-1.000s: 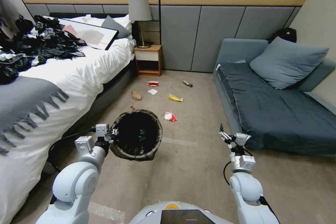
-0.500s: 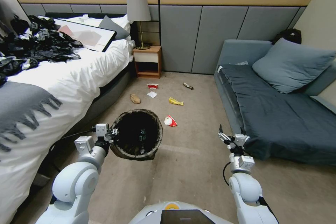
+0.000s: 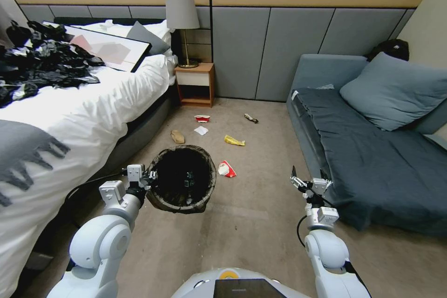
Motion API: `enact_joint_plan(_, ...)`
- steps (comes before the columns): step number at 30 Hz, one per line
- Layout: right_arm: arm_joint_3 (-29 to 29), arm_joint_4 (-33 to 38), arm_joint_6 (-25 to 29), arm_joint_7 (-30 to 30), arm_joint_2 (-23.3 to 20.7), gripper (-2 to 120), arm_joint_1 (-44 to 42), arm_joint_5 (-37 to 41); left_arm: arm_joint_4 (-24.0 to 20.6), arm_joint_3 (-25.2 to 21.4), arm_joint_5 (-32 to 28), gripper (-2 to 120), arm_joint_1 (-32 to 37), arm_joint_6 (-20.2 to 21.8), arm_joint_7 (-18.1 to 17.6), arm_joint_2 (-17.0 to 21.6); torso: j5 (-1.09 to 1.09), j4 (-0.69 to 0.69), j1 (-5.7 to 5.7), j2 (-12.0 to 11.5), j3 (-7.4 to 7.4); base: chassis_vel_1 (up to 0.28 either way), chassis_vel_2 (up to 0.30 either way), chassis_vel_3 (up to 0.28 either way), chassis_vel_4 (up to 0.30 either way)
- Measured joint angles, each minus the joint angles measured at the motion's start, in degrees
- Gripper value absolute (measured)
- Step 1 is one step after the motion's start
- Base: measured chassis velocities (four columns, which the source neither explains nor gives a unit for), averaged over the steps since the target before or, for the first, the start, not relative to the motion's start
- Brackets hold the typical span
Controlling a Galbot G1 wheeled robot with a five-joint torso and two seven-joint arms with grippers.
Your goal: Pick up the trash bin, then pick up the garbage from the floor and place it into the trash bin.
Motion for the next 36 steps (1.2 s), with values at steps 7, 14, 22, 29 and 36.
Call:
enact_joint_plan(7, 0.00, 0.00, 0.00, 0.02, 0.00, 100, -0.03, 0.00, 0.03, 0.00, 0.00, 5, 0.02, 0.00, 0.02, 0.00, 0.00, -0.01, -0.01, 0.00, -0.01, -0.020, 0.021, 0.018, -0.023)
enact_joint_plan(14, 0.00, 0.00, 0.00, 0.02, 0.00, 100, -0.02, 0.00, 0.04, 0.00, 0.00, 5, 0.02, 0.00, 0.02, 0.00, 0.00, -0.01, -0.01, 0.00, -0.01, 0.000, 0.000, 0.000, 0.000)
enact_joint_plan(22, 0.00, 0.00, 0.00, 0.02, 0.00, 100, -0.03, -0.01, 0.04, 0.01, 0.01, 5, 0.02, 0.00, 0.01, 0.00, 0.00, -0.01, -0.01, 0.00, 0.00, 0.000, 0.000, 0.000, 0.000)
enact_joint_plan(29, 0.00, 0.00, 0.00, 0.02, 0.00, 100, -0.03, -0.01, 0.04, 0.00, 0.01, 5, 0.02, 0.00, 0.01, 0.00, 0.00, -0.01, -0.01, 0.00, 0.00, 0.000, 0.000, 0.000, 0.000)
enact_joint_plan(36, 0.00, 0.00, 0.01, 0.02, 0.00, 100, -0.03, 0.00, 0.04, 0.00, 0.01, 5, 0.02, 0.00, 0.01, 0.00, 0.00, -0.01, -0.01, 0.00, 0.00, 0.000, 0.000, 0.000, 0.000)
